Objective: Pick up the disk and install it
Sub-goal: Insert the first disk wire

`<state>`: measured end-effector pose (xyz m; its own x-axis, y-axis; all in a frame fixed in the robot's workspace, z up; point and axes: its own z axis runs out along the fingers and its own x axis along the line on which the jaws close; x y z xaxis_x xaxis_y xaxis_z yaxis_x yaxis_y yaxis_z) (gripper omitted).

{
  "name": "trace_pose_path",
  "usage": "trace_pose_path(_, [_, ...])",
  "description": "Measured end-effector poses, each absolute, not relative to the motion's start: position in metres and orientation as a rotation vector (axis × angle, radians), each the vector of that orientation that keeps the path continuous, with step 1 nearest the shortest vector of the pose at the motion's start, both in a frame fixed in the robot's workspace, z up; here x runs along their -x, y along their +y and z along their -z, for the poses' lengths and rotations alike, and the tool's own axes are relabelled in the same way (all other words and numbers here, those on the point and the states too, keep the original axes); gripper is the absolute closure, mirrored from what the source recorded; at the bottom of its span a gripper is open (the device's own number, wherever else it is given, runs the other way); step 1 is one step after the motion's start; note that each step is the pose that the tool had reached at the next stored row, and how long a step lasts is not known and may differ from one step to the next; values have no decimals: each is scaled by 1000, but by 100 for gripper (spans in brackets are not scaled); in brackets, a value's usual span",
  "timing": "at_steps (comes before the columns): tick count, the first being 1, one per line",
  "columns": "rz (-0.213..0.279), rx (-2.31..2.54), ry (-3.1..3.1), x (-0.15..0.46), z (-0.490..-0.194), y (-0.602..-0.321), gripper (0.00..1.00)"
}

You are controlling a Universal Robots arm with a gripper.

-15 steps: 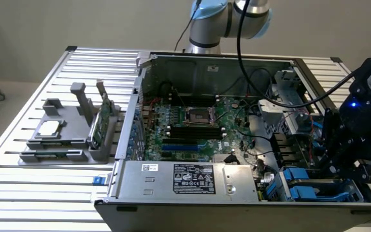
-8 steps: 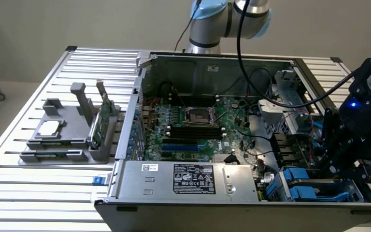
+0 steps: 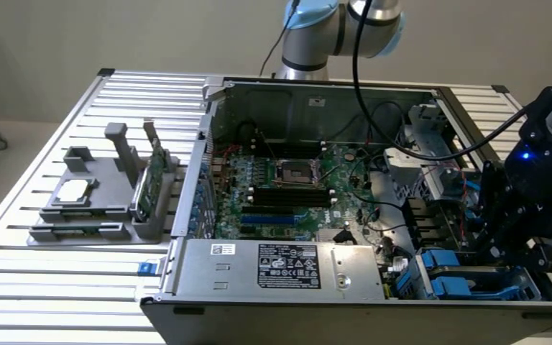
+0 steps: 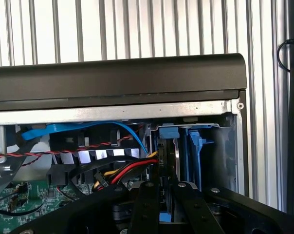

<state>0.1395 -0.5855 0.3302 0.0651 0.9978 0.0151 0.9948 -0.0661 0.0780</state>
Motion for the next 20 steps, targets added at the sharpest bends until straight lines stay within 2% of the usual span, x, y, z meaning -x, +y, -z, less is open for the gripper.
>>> trace_pose_path(9, [-102,-2259,2115,-140,-329,-585,82])
trace_pose_path(12, [-100,-2260,2113,-139,-331,-585,64])
trace_pose_path(13, [-100,-2260,2113,-140,-331,-585,64])
trace_pose_path(14, [-99,-2260,2113,-139,-332,-585,58])
trace_pose_path(20, [-99,-2260,2113,-139,-339,-585,58])
